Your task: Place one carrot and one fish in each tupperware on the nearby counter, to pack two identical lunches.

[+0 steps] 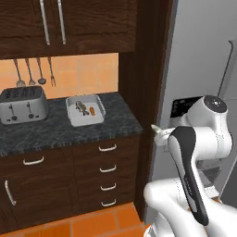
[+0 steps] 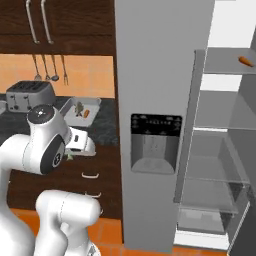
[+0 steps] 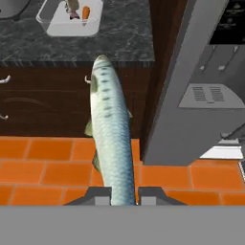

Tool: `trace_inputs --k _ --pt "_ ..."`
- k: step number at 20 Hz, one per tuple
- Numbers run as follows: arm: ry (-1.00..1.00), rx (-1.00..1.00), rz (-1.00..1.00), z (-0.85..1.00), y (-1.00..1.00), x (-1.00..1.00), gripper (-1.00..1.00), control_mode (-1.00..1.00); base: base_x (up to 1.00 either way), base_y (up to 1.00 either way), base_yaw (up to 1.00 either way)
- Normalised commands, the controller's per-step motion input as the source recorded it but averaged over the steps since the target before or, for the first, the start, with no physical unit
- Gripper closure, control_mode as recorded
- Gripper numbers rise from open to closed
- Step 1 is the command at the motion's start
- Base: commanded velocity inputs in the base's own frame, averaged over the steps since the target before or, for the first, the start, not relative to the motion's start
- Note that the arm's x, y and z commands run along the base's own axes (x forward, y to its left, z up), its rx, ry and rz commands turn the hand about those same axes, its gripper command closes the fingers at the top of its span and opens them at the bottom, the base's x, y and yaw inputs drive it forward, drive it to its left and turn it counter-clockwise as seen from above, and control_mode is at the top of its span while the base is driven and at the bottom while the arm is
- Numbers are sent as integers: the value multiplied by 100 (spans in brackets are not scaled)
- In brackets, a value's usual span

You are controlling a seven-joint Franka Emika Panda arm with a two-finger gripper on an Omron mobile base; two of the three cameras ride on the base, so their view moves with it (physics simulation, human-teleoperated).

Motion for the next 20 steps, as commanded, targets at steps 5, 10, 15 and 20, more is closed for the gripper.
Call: trace_inputs --k 5,10,15,20 --pt "0 0 0 0 0 0 100 100 13 100 8" --pt "0 0 0 0 0 0 100 100 44 100 9" --pt "0 0 0 0 0 0 100 100 67 100 6" --pt "0 0 0 0 0 0 100 100 68 100 3"
